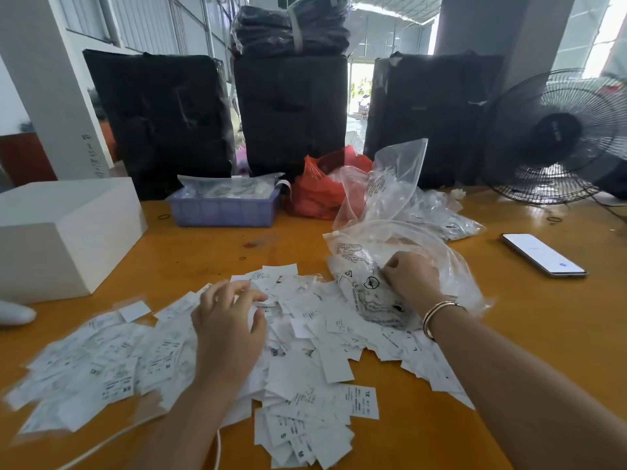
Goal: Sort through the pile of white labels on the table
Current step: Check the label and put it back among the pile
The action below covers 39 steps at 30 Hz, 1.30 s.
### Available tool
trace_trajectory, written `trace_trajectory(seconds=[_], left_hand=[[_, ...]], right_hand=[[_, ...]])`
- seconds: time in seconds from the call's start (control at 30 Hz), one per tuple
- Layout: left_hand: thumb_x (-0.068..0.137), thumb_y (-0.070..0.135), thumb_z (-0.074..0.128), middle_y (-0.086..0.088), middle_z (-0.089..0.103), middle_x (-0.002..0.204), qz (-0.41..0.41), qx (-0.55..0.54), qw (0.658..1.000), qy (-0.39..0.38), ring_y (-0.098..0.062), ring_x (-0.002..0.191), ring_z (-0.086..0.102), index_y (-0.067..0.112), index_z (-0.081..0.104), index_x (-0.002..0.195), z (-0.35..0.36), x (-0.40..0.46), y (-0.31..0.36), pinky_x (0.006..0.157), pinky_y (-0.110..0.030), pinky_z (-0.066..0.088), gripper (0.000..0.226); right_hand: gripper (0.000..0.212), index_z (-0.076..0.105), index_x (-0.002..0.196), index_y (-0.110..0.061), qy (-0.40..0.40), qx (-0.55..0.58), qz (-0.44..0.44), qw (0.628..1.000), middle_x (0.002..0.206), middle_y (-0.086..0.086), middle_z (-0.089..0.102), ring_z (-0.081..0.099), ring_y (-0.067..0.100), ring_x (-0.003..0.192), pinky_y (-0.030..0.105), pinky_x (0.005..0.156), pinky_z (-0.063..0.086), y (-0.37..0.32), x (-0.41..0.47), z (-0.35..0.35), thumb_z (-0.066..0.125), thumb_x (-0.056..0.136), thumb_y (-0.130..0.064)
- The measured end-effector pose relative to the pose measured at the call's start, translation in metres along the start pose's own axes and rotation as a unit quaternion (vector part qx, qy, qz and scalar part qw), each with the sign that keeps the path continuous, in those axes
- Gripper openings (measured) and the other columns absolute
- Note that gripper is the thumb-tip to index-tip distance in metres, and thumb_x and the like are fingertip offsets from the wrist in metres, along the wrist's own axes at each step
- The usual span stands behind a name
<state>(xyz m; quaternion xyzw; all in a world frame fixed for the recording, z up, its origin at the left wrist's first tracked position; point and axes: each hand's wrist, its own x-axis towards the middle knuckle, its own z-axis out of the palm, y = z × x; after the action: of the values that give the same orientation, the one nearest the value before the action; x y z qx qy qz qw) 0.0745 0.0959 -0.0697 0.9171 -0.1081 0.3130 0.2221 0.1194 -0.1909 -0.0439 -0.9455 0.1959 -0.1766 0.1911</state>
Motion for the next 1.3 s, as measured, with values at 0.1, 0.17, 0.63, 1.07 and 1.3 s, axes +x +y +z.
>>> trace_trajectory(seconds=[0.1, 0.17, 0.63, 1.07, 1.3], left_hand=[[0.081, 0.010, 0.069, 0.004, 0.066, 0.106, 0.053, -0.024, 0.998, -0.035, -0.022, 0.112, 0.049, 0.023, 0.071, 0.090, 0.002, -0.003, 0.005, 0.087, -0.035, 0.036, 0.015], [0.083, 0.013, 0.068, 0.008, 0.067, 0.101, 0.090, -0.041, 0.994, -0.055, -0.018, 0.111, 0.050, 0.024, 0.072, 0.088, 0.004, -0.006, 0.010, 0.088, -0.030, 0.032, 0.013], [0.099, 0.040, 0.039, 0.013, 0.042, 0.146, 0.099, -0.050, 0.978, -0.177, -0.007, 0.137, 0.031, 0.030, 0.047, 0.138, 0.010, -0.006, 0.003, 0.112, -0.026, 0.021, 0.041], [0.090, 0.050, 0.044, 0.023, 0.041, 0.136, 0.036, -0.279, 0.958, -0.063, 0.009, 0.128, 0.033, 0.030, 0.041, 0.138, -0.006, -0.006, 0.015, 0.104, -0.015, 0.026, 0.052], [0.088, 0.033, 0.064, 0.018, 0.059, 0.087, 0.031, -0.247, 0.959, -0.133, 0.000, 0.085, 0.055, 0.031, 0.053, 0.128, 0.003, -0.009, 0.017, 0.075, -0.019, 0.048, 0.041]], right_hand=[[0.025, 0.066, 0.075, -0.007, 0.000, 0.021, 0.002, 1.000, 0.075, 0.009, 0.064, 0.056, 0.026, 0.074, 0.033, 0.073, 0.041, 0.001, 0.000, -0.002, 0.051, 0.090, -0.020], [0.028, 0.060, 0.066, -0.004, 0.016, 0.041, -0.002, 0.999, 0.068, 0.012, 0.059, 0.053, 0.027, 0.066, 0.032, 0.066, 0.039, 0.003, 0.000, -0.003, 0.050, 0.090, -0.016], [0.005, 0.057, 0.087, -0.018, 0.164, 0.387, -0.031, 0.907, 0.079, -0.001, 0.063, 0.057, 0.017, 0.073, 0.021, 0.062, 0.046, -0.025, -0.020, -0.024, 0.060, 0.090, -0.016], [0.015, 0.061, 0.088, -0.016, -0.210, 0.531, -0.146, 0.808, 0.075, -0.002, 0.073, 0.071, 0.013, 0.076, 0.020, 0.071, 0.054, -0.069, -0.113, 0.017, 0.065, 0.085, -0.002], [0.021, 0.063, 0.084, -0.024, -0.169, 0.481, -0.172, 0.843, 0.073, -0.008, 0.069, 0.066, 0.006, 0.074, 0.020, 0.072, 0.053, -0.072, -0.113, 0.019, 0.069, 0.083, -0.004]])
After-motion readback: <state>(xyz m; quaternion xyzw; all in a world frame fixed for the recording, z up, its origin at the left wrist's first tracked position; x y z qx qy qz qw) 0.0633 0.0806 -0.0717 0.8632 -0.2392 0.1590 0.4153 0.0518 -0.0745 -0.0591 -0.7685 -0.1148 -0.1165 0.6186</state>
